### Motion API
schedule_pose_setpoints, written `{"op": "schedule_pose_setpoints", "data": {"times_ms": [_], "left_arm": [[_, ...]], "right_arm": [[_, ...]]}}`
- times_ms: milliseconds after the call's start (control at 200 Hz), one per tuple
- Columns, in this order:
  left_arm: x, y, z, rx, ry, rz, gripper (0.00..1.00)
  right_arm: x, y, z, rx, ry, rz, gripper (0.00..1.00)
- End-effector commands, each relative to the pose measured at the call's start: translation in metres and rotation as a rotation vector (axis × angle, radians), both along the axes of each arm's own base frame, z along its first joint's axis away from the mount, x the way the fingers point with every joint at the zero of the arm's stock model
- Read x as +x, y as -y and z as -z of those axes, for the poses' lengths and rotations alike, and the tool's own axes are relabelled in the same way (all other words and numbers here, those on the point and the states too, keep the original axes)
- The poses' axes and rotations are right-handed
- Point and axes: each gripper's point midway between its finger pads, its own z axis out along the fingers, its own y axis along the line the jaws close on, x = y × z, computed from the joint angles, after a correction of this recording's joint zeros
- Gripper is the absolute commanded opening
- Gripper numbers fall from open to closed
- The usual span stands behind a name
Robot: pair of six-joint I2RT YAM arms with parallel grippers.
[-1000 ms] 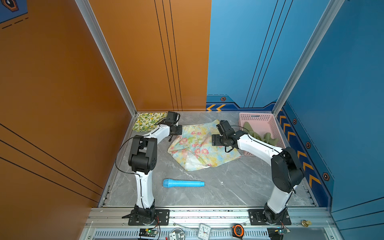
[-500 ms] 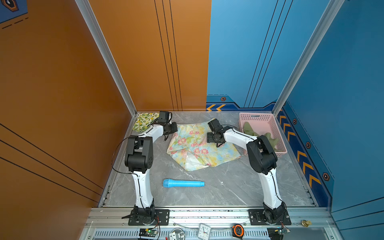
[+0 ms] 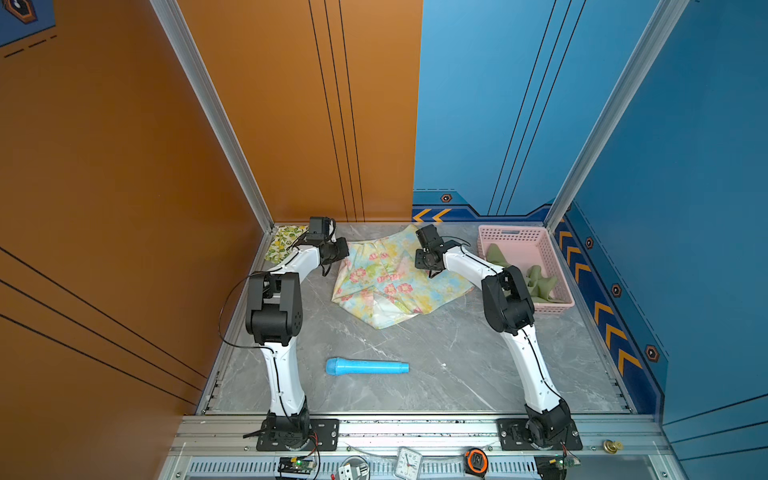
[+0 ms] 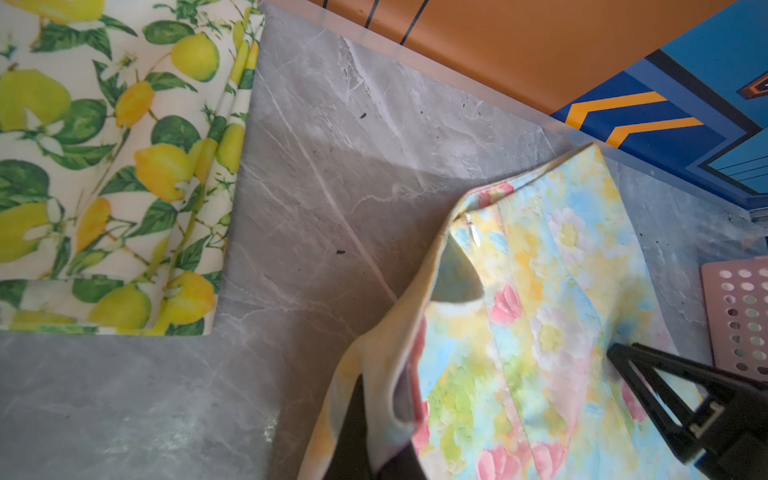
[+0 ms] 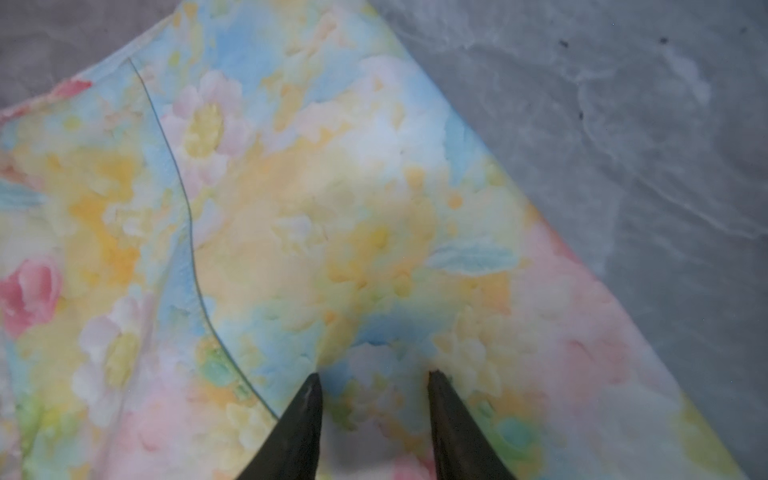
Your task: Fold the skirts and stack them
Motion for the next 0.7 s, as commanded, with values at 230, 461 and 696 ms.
{"op": "schedule_pose_setpoints", "data": {"times_ms": [230, 461, 696], "left_arm": [[-0.048, -0.006, -0.003, -0.047, -0.078, -0.079, 0.05], [-0.1, -0.02, 0.006, 0.002, -0.155, -0.201, 0.42], [-0.132, -0.05, -0.011, 0.15, -0.187, -0.262, 0.69]], "right_arm": [[0.06, 0.025, -0.053, 0.146, 0.095, 0.04, 0.6], [-0.005, 0.011, -0.095, 0.149, 0.078, -0.049, 0.64], [-0.108, -0.034, -0.112, 0.135, 0.048, -0.162, 0.65]]}}
